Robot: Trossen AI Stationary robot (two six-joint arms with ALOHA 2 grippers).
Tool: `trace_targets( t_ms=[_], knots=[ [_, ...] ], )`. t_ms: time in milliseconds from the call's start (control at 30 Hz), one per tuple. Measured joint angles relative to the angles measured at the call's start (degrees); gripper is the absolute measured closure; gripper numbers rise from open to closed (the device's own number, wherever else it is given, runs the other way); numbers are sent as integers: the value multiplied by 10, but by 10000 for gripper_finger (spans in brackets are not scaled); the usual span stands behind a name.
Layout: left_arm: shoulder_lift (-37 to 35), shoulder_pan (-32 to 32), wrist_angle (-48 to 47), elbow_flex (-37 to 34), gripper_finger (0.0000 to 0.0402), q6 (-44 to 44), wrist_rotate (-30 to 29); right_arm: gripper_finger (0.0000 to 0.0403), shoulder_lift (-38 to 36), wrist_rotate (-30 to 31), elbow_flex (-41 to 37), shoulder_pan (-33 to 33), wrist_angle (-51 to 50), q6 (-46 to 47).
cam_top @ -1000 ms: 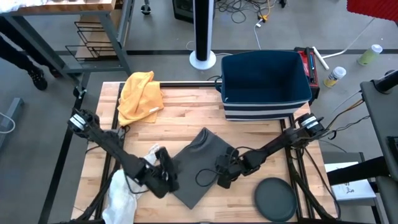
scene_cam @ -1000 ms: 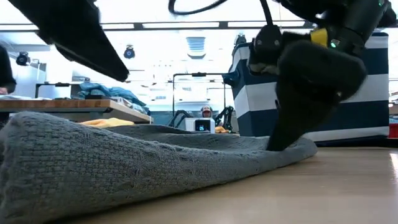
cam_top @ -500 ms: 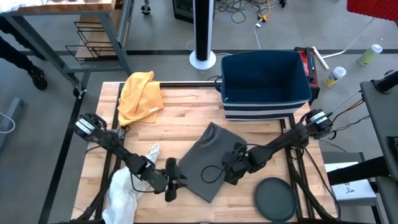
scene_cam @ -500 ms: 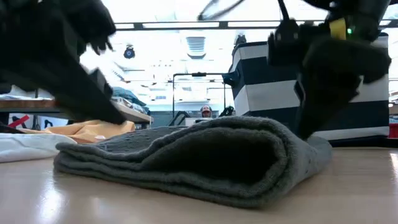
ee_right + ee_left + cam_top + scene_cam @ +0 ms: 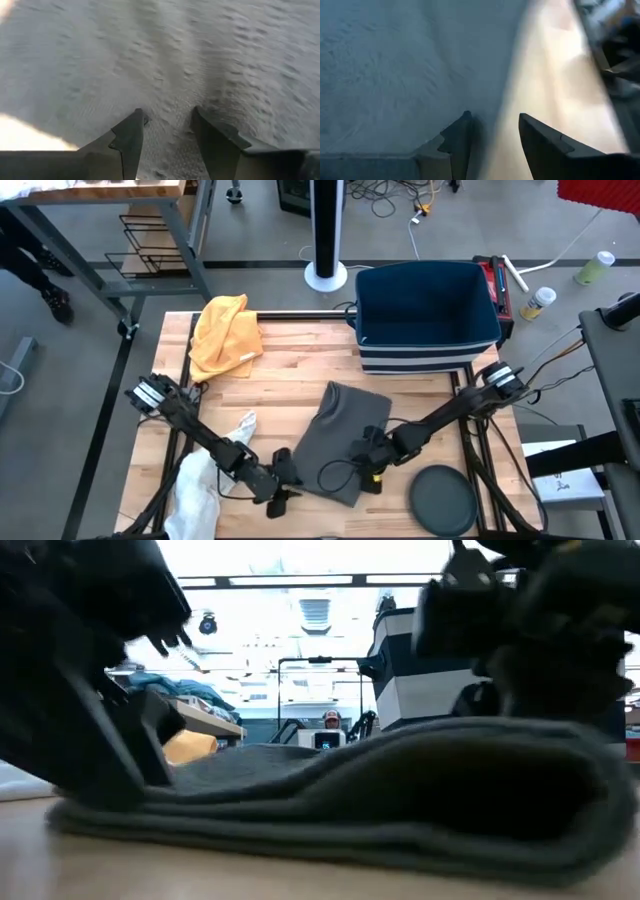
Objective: Fold kitchen towel into neat rectangle
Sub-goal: Fold the gray towel
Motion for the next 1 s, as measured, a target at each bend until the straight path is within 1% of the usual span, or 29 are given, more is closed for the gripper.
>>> trace_targets(
  t_ms=[100,200,267,367,433,500,533,600,700,833,933,1000],
  knots=[
    [-36,-2,-26,14,248,30,-1,233,-21,28,0,-1,-93,-17],
    [-61,14,-65,16,249,48,-39,233,-45,55,2,-1,-126,-29],
    [-67,38,-71,15,248,64,-59,233,-63,69,8,-1,-105,-29],
    [-66,86,-62,15,248,88,-60,233,-71,71,9,3,-44,-26],
    [-57,125,-45,15,248,112,-60,233,-58,62,7,14,5,-22],
    [-46,162,-27,15,248,137,-58,233,-43,32,6,24,41,-19],
    [-38,176,-9,17,248,151,-54,233,-35,19,7,31,48,-13],
    [-20,197,26,27,248,174,-41,233,-20,6,6,43,31,8],
    [13,220,35,51,248,207,-36,233,-15,2,6,60,-9,31],
    [55,252,-23,79,248,203,-84,233,-22,-10,8,76,-76,49],
    [64,258,-94,87,248,153,-96,233,-33,-19,9,91,-140,58],
    [57,249,-145,91,248,113,-94,233,-44,-19,9,100,-172,68]
  ],
)
